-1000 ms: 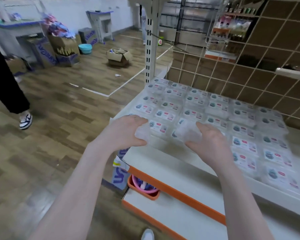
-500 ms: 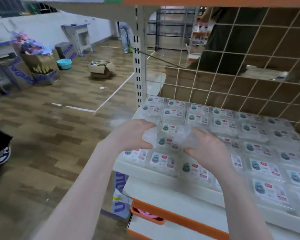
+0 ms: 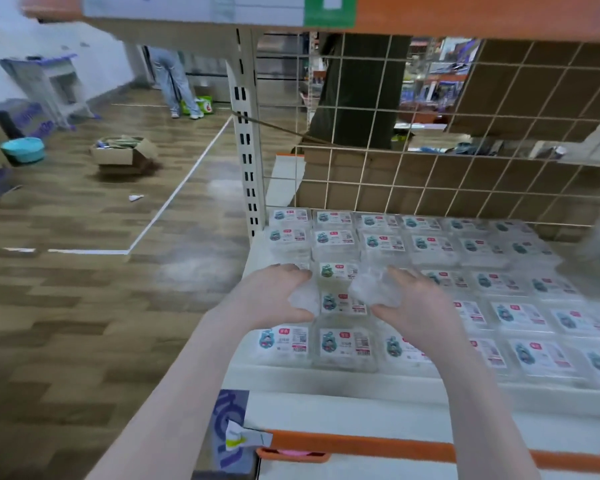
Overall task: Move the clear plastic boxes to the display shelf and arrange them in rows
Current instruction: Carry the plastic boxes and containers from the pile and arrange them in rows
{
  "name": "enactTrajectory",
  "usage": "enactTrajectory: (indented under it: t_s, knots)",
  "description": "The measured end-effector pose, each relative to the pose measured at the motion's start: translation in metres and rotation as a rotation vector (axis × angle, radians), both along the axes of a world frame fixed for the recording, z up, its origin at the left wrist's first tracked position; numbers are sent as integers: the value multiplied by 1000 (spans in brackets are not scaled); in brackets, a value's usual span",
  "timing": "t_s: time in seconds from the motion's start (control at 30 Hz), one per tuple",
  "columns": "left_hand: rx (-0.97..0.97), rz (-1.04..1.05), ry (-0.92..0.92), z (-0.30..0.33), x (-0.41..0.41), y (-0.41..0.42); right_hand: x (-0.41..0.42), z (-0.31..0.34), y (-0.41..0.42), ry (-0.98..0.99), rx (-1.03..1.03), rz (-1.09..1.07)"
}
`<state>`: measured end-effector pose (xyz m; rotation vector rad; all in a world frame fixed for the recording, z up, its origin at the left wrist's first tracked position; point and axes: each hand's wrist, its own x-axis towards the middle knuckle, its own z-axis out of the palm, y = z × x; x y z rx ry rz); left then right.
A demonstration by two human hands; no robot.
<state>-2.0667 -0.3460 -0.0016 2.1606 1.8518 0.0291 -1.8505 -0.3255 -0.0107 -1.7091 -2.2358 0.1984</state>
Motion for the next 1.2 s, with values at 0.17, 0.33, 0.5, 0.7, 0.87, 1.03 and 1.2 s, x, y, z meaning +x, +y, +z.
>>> enactTrajectory:
  t_s: [0.17, 0.33, 0.5, 0.7, 0.87, 1.03, 1.2]
  knots:
    - [21, -21, -47, -3, -6, 0, -2, -1, -4, -8, -20, -17]
    - [-9, -17, -76, 6, -12, 3, -4, 3, -3, 10, -51, -30]
    - [-36, 31, -230, 27, -19, 8, -4, 2, 1, 19, -78, -39]
    - [-30, 60, -362, 35, -23, 21, -1, -2, 5, 49, -82, -38]
    - [-66, 32, -327, 34, -20, 31, 5, -2, 8, 41, -70, -52]
    - [11, 83, -282, 28, -14, 34, 9, -2, 8, 39, -76, -35]
    - [5, 152, -195, 16, -14, 26, 10, -2, 10, 23, -77, -17]
